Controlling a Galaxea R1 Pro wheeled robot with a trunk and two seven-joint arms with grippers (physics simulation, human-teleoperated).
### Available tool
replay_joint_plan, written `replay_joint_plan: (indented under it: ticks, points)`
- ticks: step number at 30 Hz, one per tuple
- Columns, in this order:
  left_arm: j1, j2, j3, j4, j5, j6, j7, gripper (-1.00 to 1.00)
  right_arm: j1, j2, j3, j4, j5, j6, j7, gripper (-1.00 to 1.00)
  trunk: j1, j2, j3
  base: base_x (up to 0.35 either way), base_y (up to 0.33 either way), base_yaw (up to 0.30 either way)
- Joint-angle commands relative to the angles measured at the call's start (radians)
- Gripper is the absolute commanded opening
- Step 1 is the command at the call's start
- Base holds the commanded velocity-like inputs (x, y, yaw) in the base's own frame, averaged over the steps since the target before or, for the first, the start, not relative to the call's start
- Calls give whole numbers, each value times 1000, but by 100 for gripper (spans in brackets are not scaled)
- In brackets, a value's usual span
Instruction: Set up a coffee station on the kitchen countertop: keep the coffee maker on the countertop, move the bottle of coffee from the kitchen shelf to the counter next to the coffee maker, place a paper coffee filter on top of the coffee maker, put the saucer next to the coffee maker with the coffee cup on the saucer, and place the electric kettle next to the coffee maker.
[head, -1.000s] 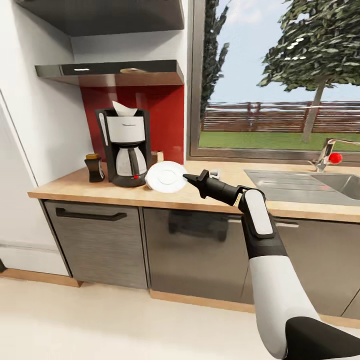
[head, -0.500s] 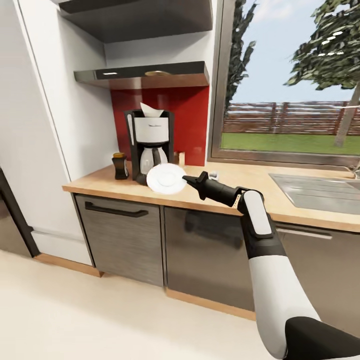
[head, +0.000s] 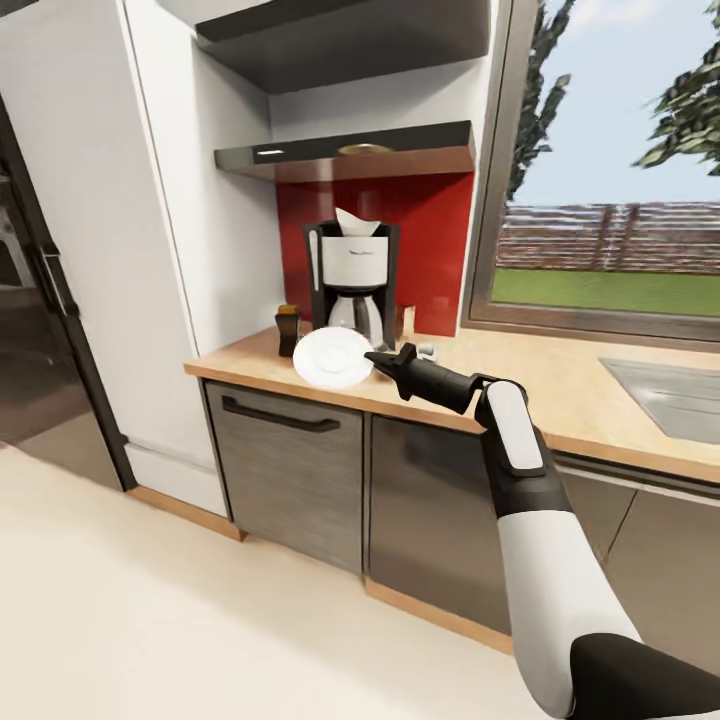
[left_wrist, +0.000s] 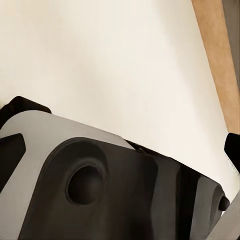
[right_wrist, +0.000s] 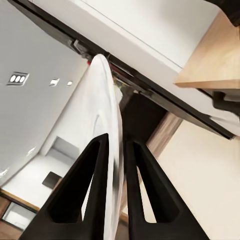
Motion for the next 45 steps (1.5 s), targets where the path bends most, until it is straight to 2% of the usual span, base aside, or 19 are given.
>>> replay_joint_plan:
  ticks: [1,22,36,45]
  points:
    - [1,0,-8,-2,8,-1,-1,100,-1,2,-3,0,-1,6,3,-100,0,0,-1,188,165,267]
    - [1,0,-9,-2,8,-1,-2,100,-1,2,-3,25,-2,5,3,-100,0,0,-1,227,210,33]
    - [1,0,-8,-2,8,-1,-2,100,-1,2,-3,28,-1,5,3,-100,0,0,-1,59,56,-230]
    - [1,0,-9,-2,8,-1,-2,100,-1,2,-3,29,-1,5,3,-100,0,0,-1,145,177,-65]
